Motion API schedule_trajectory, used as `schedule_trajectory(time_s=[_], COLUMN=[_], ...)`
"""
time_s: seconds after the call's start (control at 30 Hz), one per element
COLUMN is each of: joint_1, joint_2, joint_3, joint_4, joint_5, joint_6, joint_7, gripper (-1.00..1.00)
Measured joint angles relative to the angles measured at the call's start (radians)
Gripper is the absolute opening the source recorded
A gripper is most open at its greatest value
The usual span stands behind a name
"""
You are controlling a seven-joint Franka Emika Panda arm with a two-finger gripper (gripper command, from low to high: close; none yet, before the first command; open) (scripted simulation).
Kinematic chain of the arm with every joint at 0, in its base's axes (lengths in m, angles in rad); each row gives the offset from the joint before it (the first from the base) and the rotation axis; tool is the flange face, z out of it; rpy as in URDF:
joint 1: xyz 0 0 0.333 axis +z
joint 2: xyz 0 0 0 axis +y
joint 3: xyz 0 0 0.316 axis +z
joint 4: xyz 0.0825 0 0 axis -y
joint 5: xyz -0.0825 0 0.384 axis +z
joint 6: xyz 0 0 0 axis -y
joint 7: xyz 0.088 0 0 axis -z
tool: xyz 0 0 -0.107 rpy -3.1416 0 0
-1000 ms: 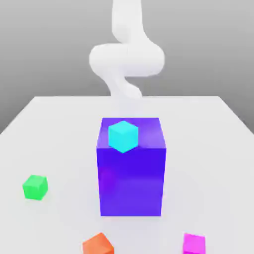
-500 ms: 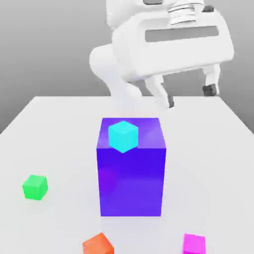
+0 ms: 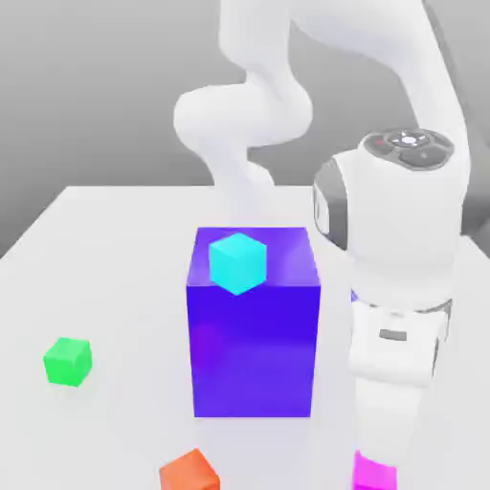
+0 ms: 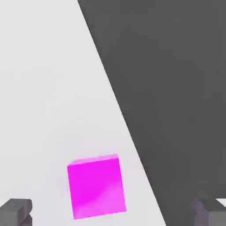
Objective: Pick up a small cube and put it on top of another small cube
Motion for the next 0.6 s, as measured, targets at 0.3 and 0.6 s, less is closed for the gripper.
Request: schedule_trajectory(time_s=[0.3,0.6], joint_1=[-0.019,-0.031], joint_2=[0.171,-0.020], joint_3=[0.030,-0.019], joint_4=[0.031,0.003], joint_5=[0.012,0.013], joint_6=[0.125,0.006], joint_7=[-0.036,0.006], gripper=[-1.00,-1.00])
